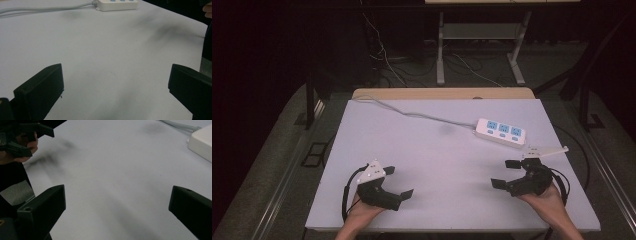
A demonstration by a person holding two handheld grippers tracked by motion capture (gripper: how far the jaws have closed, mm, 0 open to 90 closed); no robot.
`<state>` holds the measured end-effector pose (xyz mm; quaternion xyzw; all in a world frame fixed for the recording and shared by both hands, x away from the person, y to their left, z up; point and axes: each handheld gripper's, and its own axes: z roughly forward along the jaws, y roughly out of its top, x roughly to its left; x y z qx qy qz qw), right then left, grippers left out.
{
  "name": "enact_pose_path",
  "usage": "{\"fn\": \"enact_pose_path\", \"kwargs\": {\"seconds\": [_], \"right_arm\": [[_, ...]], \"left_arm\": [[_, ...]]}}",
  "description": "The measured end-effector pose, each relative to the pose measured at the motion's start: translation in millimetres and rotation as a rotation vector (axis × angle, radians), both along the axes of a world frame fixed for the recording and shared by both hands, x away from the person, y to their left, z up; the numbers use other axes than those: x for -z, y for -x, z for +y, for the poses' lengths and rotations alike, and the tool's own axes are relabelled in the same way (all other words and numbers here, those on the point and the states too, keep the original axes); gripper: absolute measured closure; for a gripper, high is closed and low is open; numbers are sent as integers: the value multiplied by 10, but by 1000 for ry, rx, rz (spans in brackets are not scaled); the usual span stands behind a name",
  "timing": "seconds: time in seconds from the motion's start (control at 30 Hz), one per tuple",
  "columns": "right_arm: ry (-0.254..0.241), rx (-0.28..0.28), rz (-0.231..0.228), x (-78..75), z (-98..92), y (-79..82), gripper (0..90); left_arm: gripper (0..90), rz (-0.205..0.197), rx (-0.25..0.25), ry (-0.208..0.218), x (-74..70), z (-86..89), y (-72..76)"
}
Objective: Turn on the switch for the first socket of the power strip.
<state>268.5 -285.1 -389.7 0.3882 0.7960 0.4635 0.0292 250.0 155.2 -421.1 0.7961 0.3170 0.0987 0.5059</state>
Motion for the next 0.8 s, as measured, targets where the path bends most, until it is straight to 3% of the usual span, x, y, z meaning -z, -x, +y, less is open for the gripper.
{"fn": "enact_pose_path", "kwargs": {"seconds": [0.8], "right_arm": [[39,-53,9,-202,155,-325,4]], "left_arm": [[0,7,14,-2,3,0,-28]]}}
